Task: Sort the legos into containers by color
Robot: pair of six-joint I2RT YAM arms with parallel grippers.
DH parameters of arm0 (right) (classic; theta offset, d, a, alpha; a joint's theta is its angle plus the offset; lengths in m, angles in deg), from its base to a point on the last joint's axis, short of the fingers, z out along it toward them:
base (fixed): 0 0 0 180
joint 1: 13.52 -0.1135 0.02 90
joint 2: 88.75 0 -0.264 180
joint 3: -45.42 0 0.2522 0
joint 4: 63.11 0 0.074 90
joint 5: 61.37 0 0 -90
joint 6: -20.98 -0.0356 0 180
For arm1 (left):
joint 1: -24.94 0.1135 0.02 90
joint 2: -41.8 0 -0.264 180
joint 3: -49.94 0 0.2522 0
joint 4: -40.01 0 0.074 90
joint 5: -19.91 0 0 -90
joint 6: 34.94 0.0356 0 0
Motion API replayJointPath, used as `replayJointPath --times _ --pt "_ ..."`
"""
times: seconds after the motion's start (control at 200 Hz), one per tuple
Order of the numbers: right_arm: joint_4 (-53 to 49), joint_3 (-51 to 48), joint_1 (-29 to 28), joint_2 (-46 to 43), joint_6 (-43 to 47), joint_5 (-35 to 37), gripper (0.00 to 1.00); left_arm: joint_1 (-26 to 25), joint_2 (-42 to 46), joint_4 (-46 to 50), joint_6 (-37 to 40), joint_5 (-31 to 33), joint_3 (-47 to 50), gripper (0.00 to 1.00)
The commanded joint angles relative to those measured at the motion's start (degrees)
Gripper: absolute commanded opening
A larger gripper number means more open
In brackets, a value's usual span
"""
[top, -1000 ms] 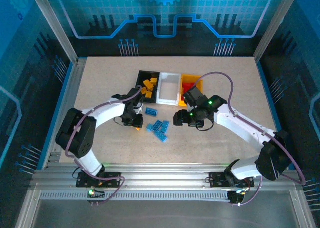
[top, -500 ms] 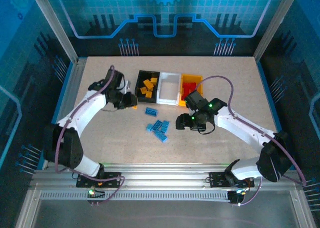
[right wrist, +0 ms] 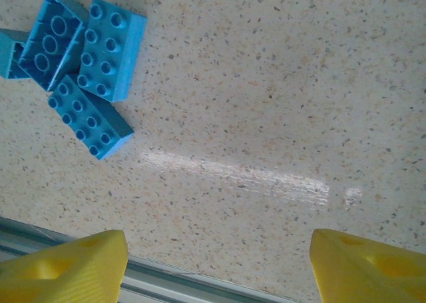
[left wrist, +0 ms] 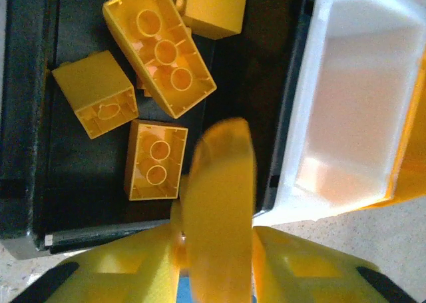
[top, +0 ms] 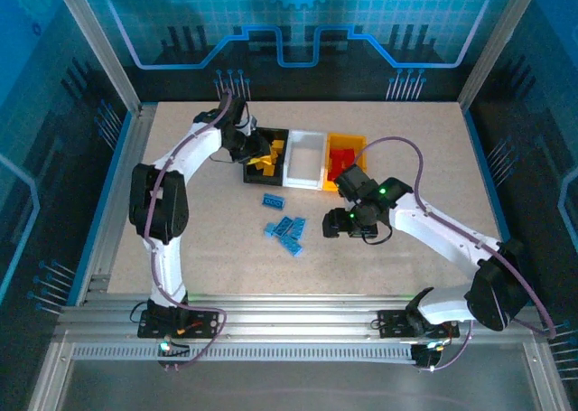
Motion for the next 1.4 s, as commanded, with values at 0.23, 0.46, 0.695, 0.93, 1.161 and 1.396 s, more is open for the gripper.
replayJointPath --times 0.23,0.46,0.695,0.93,1.161,1.396 --pt "-0.7 2.9 -0.5 5.2 1.6 -2.5 0.74 0.3 3.3 3.2 0.1 0.2 -0.3 0.45" --pt "-0.2 10.9 -2.5 16.6 2.9 -5.2 0.72 0.3 14.8 2.9 2.1 1.3 10.7 0.51" --pt "0.0 20.4 -3.1 29.2 4.8 -7.0 0.68 0.4 29.3 2.9 3.0 1.7 27.4 0.55" --pt "-0.1 27.4 -3.5 38.0 4.8 -8.1 0.67 1.0 38.4 2.5 2.2 1.8 37.7 0.57" --pt "0.4 30.0 -3.8 42.3 4.1 -7.1 0.68 1.9 40.3 3.6 2.8 1.1 38.5 0.57" --pt "0.9 28.1 -3.5 42.9 3.8 -5.7 0.68 2.6 40.3 4.6 4.1 0.9 37.8 0.57"
